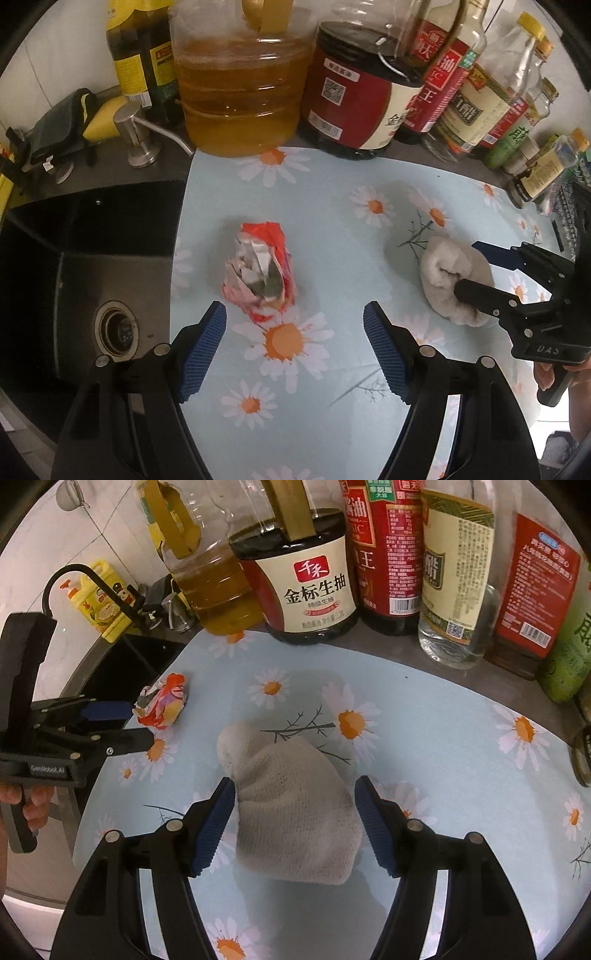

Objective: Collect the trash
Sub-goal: 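Close the right tool on the grey knit cloth while the left tool closes on the red wrapper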

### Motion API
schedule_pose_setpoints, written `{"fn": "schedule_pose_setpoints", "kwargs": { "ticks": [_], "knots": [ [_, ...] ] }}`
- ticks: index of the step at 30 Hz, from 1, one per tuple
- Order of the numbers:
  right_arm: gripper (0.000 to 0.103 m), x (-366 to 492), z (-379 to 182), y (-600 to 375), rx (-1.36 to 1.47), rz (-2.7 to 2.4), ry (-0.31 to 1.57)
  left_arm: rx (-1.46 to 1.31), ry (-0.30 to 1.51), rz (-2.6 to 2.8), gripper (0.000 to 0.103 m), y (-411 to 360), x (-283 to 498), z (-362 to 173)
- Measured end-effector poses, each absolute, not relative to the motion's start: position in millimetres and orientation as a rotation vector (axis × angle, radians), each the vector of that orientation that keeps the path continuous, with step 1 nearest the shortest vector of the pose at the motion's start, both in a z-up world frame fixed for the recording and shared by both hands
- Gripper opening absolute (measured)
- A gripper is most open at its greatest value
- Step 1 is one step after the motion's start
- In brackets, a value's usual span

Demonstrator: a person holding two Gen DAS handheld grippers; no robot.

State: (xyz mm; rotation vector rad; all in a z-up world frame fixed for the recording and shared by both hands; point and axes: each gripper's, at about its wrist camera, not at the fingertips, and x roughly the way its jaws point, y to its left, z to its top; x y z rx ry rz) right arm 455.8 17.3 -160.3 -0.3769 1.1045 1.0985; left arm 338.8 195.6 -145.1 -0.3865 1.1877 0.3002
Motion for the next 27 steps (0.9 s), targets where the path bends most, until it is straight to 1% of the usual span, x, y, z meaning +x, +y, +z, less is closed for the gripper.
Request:
{"fn": "schedule_pose_setpoints", "kwargs": {
  "ticks": [2, 5, 10, 12, 14, 19, 22, 26, 27],
  "knots": [
    [0.062, 457, -162, 18, -0.370, 1.110, 1.108, -0.383, 1.195, 0.308, 0.075, 200, 343, -149],
    [0.054, 457, -163, 21, -0.389, 1.126, 1.106, -0.380, 1.203, 0.315, 0.075, 204, 347, -152],
    [0.046, 450, -166, 23, -0.455, 1.126, 1.065, -0.372, 1.212, 0.321, 0.075, 207, 351, -156],
    [0.043, 451, -167, 21, -0.438, 1.123, 1.064, -0.369, 1.211, 0.318, 0.075, 207, 353, -156],
    [0.037, 454, -167, 20, -0.426, 1.121, 1.068, -0.362, 1.211, 0.320, 0.074, 208, 354, -157],
    [0.028, 454, -162, 18, -0.414, 1.118, 1.065, -0.360, 1.222, 0.335, 0.074, 216, 355, -162],
    [0.026, 451, -158, 16, -0.408, 1.124, 1.062, -0.366, 1.223, 0.339, 0.074, 220, 355, -164],
    [0.025, 446, -150, 11, -0.392, 1.124, 1.053, -0.343, 1.199, 0.344, 0.074, 222, 357, -163],
    [0.025, 445, -148, 10, -0.387, 1.126, 1.050, -0.338, 1.197, 0.345, 0.073, 222, 358, -163]
  ]
}}
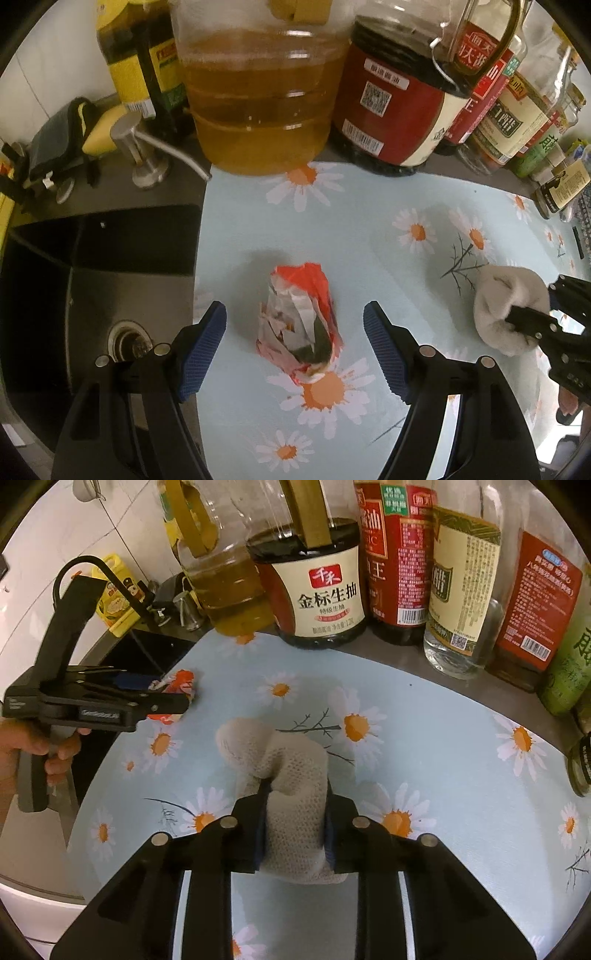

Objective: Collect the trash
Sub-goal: 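Close the right tool on the grey knit cloth while the left tool closes on the red wrapper, then lift the red wrapper and knit cloth and carry them down toward the black bin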

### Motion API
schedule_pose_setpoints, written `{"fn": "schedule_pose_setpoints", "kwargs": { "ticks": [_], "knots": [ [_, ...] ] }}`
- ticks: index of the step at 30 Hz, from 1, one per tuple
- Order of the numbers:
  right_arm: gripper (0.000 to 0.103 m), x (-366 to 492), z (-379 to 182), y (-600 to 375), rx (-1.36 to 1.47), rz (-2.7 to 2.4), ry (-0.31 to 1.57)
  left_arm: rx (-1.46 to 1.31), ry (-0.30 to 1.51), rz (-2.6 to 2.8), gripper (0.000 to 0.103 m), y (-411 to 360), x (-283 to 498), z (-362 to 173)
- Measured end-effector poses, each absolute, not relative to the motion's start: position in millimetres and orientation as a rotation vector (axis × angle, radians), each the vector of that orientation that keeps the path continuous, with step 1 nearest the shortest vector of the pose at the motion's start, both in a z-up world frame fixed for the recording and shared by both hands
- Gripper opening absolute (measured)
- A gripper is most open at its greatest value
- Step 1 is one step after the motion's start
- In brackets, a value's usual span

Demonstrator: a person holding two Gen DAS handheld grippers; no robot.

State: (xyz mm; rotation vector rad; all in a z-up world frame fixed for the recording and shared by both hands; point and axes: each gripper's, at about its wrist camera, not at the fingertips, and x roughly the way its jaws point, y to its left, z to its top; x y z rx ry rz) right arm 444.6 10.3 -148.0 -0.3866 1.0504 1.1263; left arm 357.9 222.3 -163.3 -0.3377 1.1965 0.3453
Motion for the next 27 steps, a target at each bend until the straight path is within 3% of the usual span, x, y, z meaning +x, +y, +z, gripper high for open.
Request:
{"fn": "schedule_pose_setpoints", "kwargs": {
  "ticks": [1, 3, 8, 27],
  "knots": [
    [0.026, 443, -145, 9, -0.383, 1.130, 1.046, -0.335, 1.197, 0.345, 0.072, 222, 358, -163],
    [0.026, 439, -140, 6, -0.378, 1.135, 1.025, -0.322, 1.189, 0.335, 0.057, 220, 359, -162],
    [0.026, 433, -132, 1, -0.359, 1.124, 1.023, -0.308, 1.195, 0.305, 0.039, 213, 364, -162],
    [0.026, 381, -100, -48, -0.300, 1.030, 0.993, -0.284, 1.113, 0.178, 0.036, 157, 310, -117]
  ]
}}
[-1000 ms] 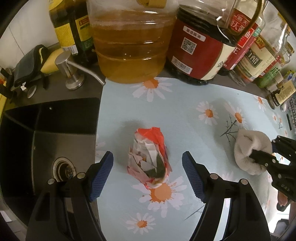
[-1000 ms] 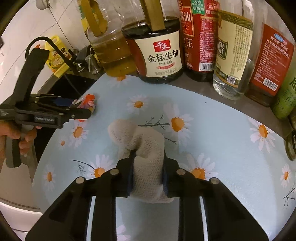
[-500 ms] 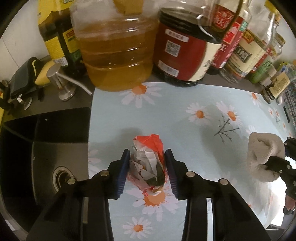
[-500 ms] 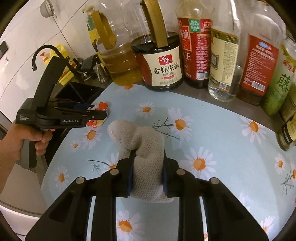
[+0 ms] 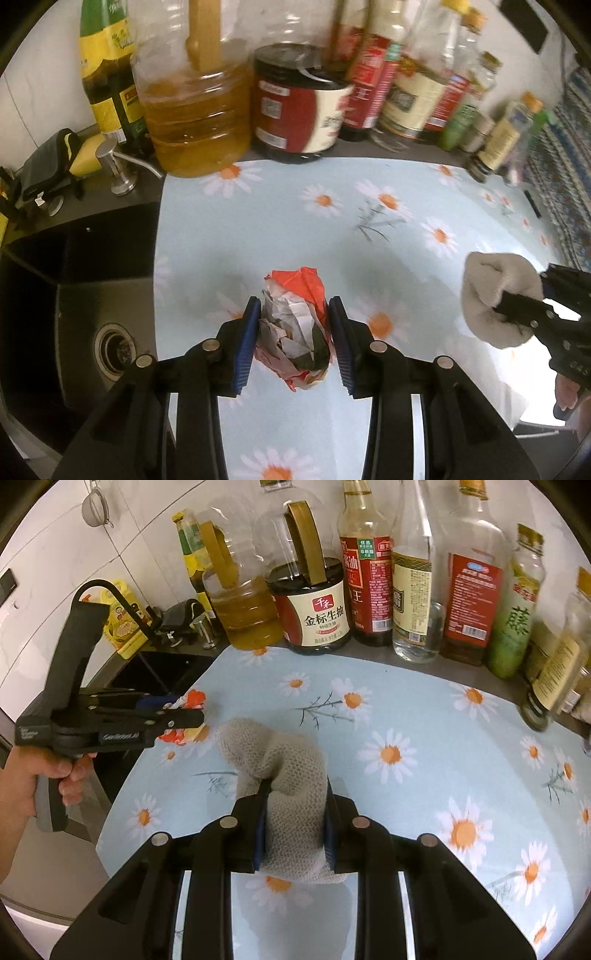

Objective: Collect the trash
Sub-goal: 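Lift the red wrapper and knit cloth and carry them down toward the black bin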

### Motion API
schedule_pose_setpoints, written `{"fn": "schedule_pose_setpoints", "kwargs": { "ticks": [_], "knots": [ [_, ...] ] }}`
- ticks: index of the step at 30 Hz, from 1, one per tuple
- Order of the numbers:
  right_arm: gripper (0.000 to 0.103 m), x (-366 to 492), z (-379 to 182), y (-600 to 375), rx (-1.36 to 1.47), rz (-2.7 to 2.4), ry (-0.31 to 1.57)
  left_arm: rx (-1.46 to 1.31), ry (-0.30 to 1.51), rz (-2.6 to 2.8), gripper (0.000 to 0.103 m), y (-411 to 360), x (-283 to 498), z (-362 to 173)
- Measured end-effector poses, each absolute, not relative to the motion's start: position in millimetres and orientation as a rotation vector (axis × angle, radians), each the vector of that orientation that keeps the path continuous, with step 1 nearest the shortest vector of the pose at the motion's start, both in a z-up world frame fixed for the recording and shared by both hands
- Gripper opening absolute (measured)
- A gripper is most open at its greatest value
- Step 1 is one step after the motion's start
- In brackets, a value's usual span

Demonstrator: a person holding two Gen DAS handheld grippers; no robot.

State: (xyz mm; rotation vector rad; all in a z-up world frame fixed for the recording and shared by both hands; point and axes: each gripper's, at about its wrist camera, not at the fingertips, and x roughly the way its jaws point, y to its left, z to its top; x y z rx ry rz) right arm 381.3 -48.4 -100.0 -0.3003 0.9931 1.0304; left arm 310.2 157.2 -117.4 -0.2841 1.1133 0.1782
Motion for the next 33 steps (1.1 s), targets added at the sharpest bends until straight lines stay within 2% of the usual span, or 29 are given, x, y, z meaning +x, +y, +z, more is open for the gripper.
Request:
{"fn": "schedule_pose_setpoints", "kwargs": {
  "ticks": [24, 33],
  "knots": [
    [0.026, 230, -55, -130, -0.211, 0.901, 0.907, -0.244, 0.987, -0.007, 0.036, 67, 166, -53],
    [0.026, 183, -52, -157, -0.165, 0.869, 0.900, -0.235, 0.963, -0.069, 0.036, 38, 125, -45]
  ]
}}
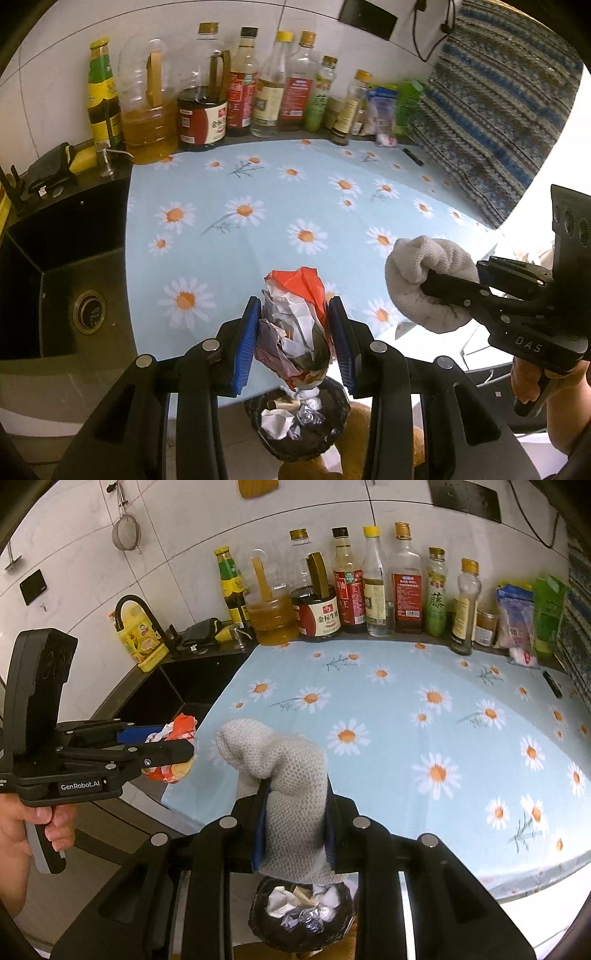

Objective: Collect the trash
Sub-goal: 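Lift the red wrapper and knit cloth and carry them down toward the black bin, then open the left tool and the right tool to drop both items into the bin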

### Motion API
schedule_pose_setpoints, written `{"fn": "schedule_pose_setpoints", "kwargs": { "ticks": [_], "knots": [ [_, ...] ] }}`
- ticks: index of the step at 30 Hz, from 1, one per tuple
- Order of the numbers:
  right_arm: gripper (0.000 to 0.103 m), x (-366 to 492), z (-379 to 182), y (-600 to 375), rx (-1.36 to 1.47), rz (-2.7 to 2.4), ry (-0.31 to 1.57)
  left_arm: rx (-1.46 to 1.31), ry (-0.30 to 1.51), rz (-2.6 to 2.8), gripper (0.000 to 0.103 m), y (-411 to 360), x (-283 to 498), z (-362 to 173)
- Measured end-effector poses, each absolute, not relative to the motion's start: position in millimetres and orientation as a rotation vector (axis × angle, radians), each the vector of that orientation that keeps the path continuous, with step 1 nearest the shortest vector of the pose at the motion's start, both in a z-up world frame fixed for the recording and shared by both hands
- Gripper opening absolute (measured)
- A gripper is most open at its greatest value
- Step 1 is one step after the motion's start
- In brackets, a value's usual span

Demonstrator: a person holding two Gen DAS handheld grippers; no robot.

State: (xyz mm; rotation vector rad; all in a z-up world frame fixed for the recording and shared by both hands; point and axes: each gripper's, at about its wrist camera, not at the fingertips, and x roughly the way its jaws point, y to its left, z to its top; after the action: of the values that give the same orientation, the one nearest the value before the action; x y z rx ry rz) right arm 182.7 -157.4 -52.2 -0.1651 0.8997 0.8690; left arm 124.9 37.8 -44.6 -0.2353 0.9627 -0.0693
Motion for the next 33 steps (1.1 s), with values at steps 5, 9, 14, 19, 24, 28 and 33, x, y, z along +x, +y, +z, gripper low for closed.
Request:
{"fn": "schedule_pose_setpoints", "kwargs": {
  "ticks": [5, 9, 14, 19, 24, 28, 33],
  "knots": [
    [0.026, 164, -62, -169, -0.167, 0.853, 0.916, -0.240, 0.978, -0.088, 0.036, 27, 107, -55],
    [0.026, 153, -75, -176, -0.167, 0.845, 0.940, -0.250, 1.002, -0.102, 0.036, 19, 97, -70],
    [0.026, 141, -94, -180, -0.174, 0.839, 0.983, -0.263, 1.039, -0.120, 0.036, 9, 88, -91],
    [0.026, 132, -108, -182, -0.178, 0.842, 1.022, -0.271, 1.055, -0.129, 0.036, 1, 80, -105],
    [0.027, 126, -127, -181, -0.194, 0.849, 1.073, -0.284, 1.082, -0.138, 0.036, -6, 71, -123],
    [0.027, 122, -152, -182, -0.196, 0.850, 1.138, -0.327, 1.124, -0.152, 0.036, -9, 62, -145],
    [0.027, 122, -192, -187, -0.185, 0.838, 1.247, -0.370, 1.196, -0.149, 0.036, -12, 51, -181]
  ]
}}
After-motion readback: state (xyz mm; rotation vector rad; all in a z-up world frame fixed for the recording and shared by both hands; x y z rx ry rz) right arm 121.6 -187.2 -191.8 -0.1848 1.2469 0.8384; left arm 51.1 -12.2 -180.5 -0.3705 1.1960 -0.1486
